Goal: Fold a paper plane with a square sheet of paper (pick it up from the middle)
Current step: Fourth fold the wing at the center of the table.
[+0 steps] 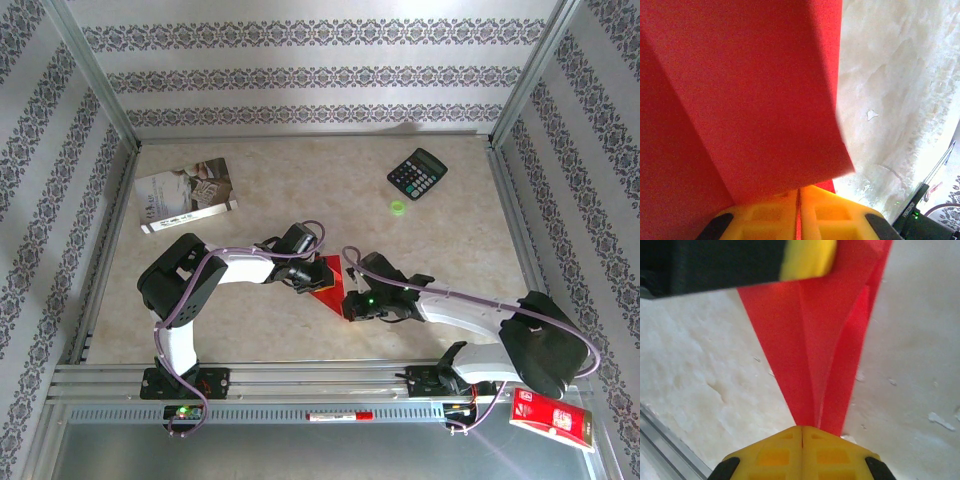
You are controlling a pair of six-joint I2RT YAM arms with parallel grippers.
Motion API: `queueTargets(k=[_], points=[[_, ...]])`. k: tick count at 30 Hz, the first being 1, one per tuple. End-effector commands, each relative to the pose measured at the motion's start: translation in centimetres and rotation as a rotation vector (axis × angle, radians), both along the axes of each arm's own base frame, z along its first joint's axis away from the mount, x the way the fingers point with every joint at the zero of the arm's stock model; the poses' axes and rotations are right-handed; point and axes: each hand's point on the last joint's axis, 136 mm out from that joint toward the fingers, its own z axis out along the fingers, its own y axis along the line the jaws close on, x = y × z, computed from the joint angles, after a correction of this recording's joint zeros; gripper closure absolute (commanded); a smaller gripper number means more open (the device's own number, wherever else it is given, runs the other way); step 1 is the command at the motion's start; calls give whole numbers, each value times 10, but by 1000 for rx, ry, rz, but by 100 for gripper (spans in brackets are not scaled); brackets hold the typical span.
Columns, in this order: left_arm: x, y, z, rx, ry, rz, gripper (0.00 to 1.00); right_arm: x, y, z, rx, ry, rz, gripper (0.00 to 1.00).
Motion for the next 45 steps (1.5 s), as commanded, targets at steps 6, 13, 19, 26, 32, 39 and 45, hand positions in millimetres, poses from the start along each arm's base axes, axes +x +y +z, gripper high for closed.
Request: queueTargets(k=[6, 13, 19, 26, 32, 39, 45], points=[[-8, 14, -22, 89, 36, 5, 90, 9, 14, -5, -29, 2, 47, 97], [-9, 14, -20, 87, 33, 4, 90, 4, 2, -24, -72, 47, 37, 98], [-8, 14, -20, 87, 31, 2, 90, 0, -8, -34, -94, 69, 27, 98], [-9, 15, -22, 90, 34, 2, 90, -6, -16, -40, -104, 93, 19, 98], [-9, 15, -22, 92, 35, 4, 90, -17, -21, -44, -104, 121, 13, 99], [-10, 16, -23, 92, 36, 4, 90, -33, -26, -50, -112, 146, 2, 99], [-9, 16, -23, 92, 35, 5, 90, -42, -27, -52, -117, 146, -8, 99]])
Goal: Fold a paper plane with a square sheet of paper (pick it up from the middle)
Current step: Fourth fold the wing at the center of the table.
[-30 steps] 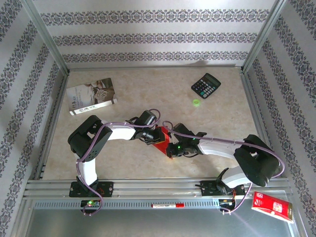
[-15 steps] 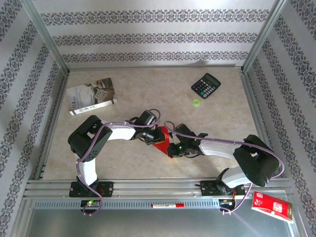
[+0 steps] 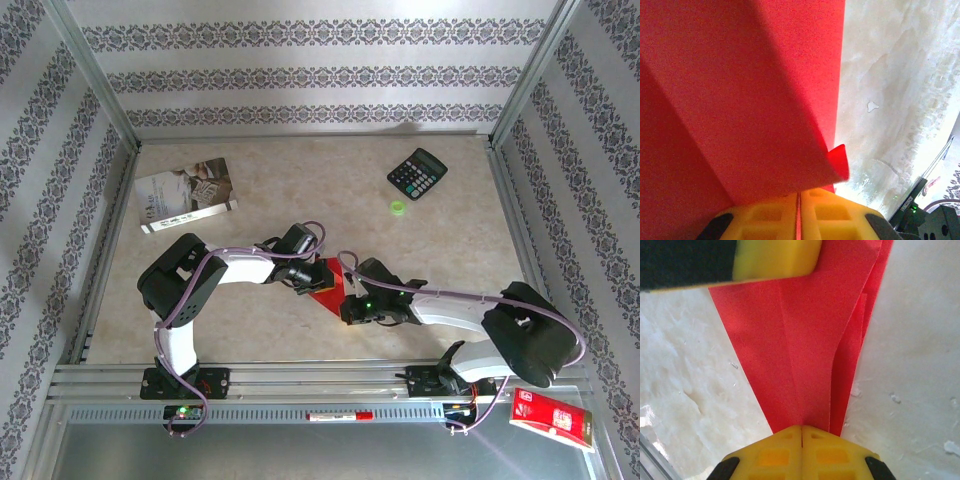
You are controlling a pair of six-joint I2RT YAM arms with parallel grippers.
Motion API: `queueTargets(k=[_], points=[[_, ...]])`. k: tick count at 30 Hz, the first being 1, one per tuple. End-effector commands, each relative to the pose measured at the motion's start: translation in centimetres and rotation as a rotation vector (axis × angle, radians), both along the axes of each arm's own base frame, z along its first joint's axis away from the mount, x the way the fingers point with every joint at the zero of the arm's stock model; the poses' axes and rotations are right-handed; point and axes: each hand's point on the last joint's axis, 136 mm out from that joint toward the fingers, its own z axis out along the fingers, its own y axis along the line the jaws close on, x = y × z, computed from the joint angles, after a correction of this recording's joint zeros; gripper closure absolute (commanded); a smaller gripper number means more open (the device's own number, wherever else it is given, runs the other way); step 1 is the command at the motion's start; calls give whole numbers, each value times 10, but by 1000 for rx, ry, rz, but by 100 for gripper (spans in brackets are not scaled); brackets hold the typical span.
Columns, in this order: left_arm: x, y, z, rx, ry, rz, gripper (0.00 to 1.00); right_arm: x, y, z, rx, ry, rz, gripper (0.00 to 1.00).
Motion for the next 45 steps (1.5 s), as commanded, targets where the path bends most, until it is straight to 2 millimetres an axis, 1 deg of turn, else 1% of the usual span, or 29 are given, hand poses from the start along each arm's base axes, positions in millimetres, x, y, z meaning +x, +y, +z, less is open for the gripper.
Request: queueTargets(k=[1, 6, 11, 16, 20, 24, 27, 30, 33, 38, 45], points=[[-5, 16, -23, 100, 18, 16, 90, -39, -28, -27, -119, 139, 0, 99], [-5, 17, -25, 105, 18, 17, 90, -38, -27, -22, -111, 128, -4, 99], [-6, 18, -28, 108, 24, 18, 90, -24, -18, -4, -65, 92, -17, 97], [-3, 19, -26, 108, 13, 25, 95, -5, -15, 11, -5, 63, -58, 96], [7, 26, -24, 123, -23, 47, 100, 11, -12, 26, 33, 24, -79, 95], [21, 32, -19, 111, -70, 79, 100, 26, -9, 39, 61, -4, -88, 95], [32, 33, -11, 82, -109, 105, 100, 32, -3, 44, 71, -9, -70, 95], [40, 29, -2, 43, -147, 110, 100, 35, 5, 46, 87, 0, -55, 95], [40, 24, 1, 13, -163, 92, 100, 36, 12, 45, 98, 8, -34, 95], [35, 23, -5, 3, -155, 68, 100, 34, 20, 36, 90, 36, -3, 95], [31, 25, -13, 14, -138, 66, 100, 34, 16, 14, 35, 63, 12, 97]])
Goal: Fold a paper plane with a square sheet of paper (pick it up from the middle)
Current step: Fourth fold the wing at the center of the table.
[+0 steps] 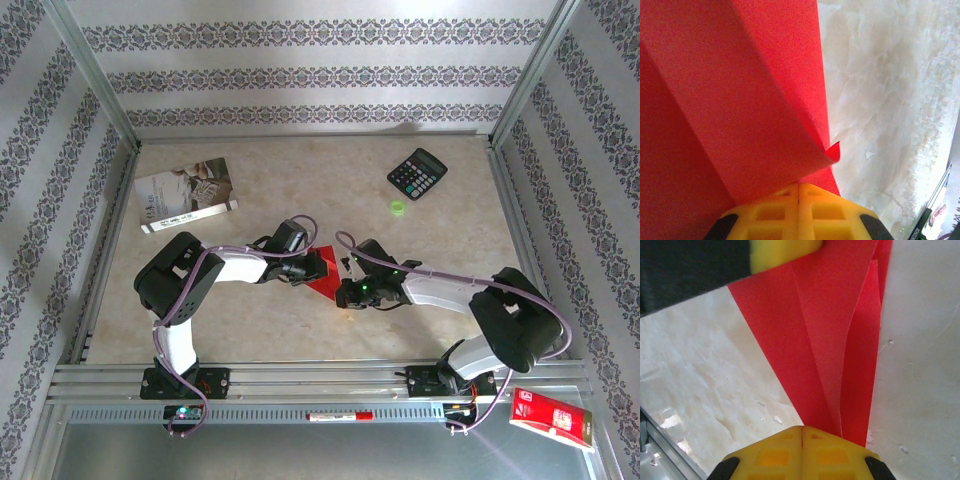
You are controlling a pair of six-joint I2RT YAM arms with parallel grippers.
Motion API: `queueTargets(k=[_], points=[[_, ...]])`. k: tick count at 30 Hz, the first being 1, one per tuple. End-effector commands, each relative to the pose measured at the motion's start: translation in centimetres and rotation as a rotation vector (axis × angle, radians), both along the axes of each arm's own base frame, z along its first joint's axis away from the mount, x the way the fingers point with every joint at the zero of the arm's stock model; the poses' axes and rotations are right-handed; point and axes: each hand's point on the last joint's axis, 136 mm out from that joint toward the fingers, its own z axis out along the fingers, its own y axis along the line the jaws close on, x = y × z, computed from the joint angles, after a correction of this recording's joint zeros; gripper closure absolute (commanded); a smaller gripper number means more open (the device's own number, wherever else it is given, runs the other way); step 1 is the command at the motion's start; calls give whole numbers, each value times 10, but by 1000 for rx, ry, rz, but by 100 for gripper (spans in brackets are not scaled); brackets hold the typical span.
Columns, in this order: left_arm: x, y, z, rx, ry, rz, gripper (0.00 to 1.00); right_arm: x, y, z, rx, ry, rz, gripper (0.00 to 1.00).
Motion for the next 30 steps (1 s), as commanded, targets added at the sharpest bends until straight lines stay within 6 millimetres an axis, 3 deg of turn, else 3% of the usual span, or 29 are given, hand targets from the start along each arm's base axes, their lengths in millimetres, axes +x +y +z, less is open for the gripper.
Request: queueTargets(k=[1, 7, 12, 16, 23, 30], points=[[-4, 9, -14, 32, 7, -6, 100, 2, 3, -3, -5, -12, 34, 97], [-3, 9, -16, 42, 5, -16, 100, -10, -7, -17, -11, 27, 20, 99], [-4, 10, -17, 51, 5, -21, 100, -6, 6, 14, 128, -5, 19, 99], [-5, 10, -18, 53, 7, -25, 100, 2, 3, 26, 157, -28, -9, 99], [-5, 10, -16, 55, 6, -28, 100, 9, -3, 10, 112, 0, -15, 99], [-5, 10, -17, 58, 9, -30, 100, -3, -15, -20, 45, 54, -18, 100]])
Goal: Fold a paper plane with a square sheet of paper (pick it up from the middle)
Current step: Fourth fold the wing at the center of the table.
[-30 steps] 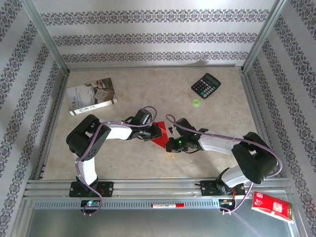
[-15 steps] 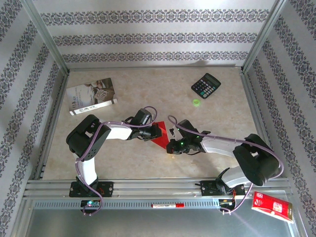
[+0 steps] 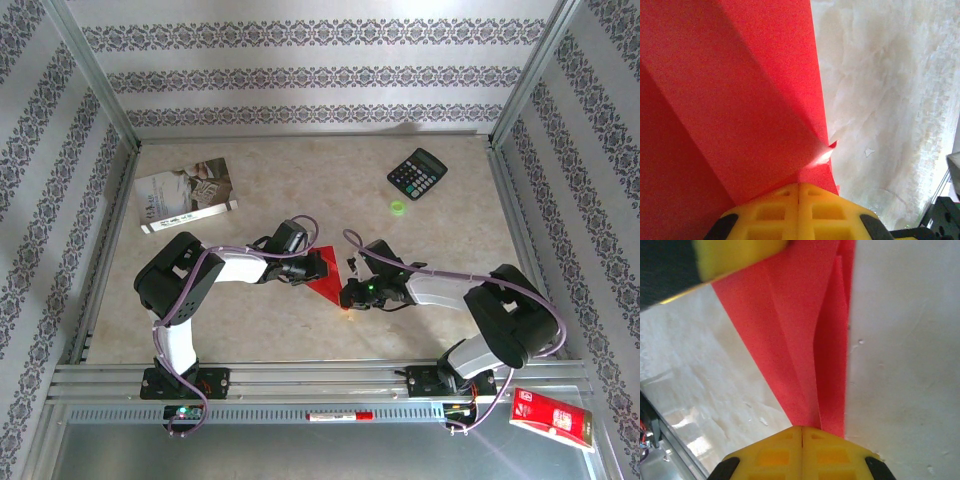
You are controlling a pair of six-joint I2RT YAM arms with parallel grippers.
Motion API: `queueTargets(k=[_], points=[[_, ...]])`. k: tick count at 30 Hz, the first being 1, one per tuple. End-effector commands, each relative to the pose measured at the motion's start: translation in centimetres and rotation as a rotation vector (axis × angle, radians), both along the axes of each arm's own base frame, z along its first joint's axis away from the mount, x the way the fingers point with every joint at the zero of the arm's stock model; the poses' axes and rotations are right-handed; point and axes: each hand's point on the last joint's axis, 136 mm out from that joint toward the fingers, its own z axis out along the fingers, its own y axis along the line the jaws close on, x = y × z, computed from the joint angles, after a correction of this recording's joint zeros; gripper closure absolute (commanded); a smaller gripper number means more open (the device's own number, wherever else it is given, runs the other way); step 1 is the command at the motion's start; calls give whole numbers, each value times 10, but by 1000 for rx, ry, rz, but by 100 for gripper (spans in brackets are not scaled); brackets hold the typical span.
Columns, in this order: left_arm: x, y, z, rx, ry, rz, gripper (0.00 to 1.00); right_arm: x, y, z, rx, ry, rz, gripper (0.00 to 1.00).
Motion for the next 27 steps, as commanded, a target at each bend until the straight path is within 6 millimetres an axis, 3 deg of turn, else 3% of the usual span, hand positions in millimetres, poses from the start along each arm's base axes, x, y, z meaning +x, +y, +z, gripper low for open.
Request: queueTargets(k=[1, 17, 27], points=[[-4, 10, -17, 55, 31, -4, 100, -6, -9, -13, -32, 17, 7, 100], [-6, 13, -23, 77, 43, -6, 100, -43, -33, -38, -106, 100, -29, 100], [-8, 16, -28, 95, 45, -11, 100, -48, -33, -29, -57, 112, -70, 100]])
